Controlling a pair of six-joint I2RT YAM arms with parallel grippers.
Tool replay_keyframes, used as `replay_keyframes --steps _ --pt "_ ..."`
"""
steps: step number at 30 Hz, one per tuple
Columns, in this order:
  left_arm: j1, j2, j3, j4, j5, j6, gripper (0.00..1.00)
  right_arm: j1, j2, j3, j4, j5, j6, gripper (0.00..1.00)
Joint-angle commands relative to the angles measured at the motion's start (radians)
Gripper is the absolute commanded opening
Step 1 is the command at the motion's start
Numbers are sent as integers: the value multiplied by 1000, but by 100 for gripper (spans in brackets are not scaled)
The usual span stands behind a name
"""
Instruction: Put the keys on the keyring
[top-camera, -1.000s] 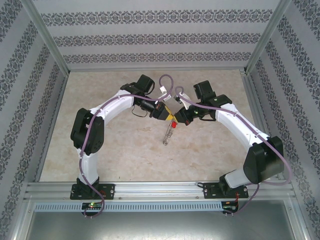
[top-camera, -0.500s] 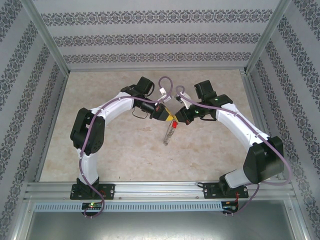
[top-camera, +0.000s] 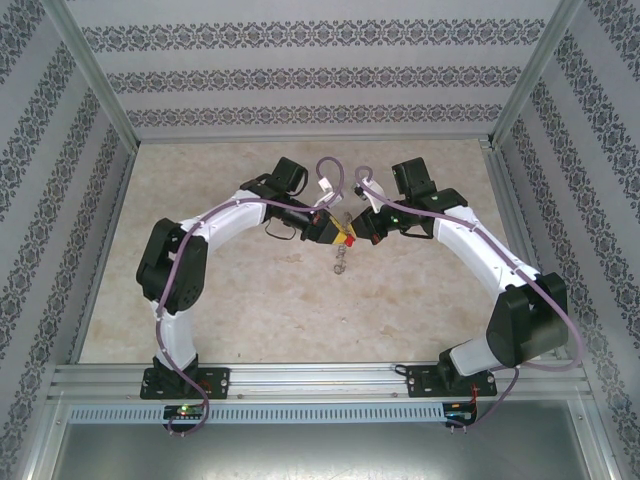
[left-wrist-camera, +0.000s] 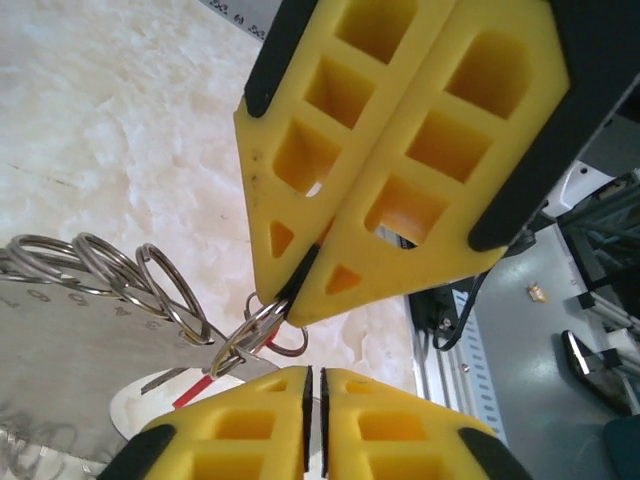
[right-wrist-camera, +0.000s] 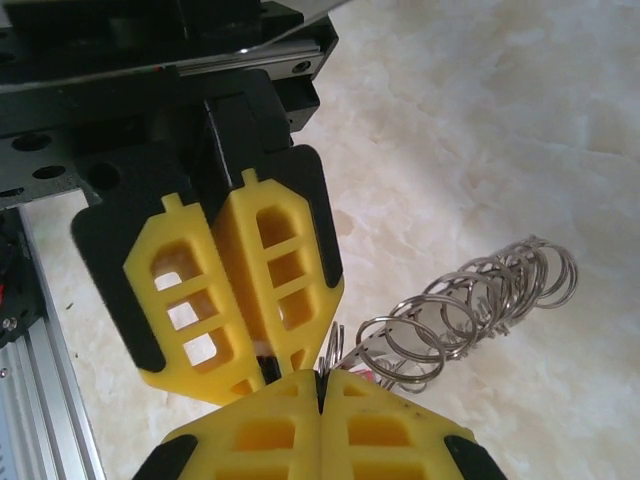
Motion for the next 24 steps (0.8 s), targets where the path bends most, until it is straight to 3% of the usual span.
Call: replay_keyframes --steps 1,5,24 --pt "27 -56 -27 101 -19 -47 22 -8 -21 7 29 -72 -6 0" --pt "49 -60 -6 79 2 -37 33 -18 -24 1 33 -103 -13 0" --pt "75 -10 131 -82 78 65 38 -19 -10 4 36 -185 -32 0"
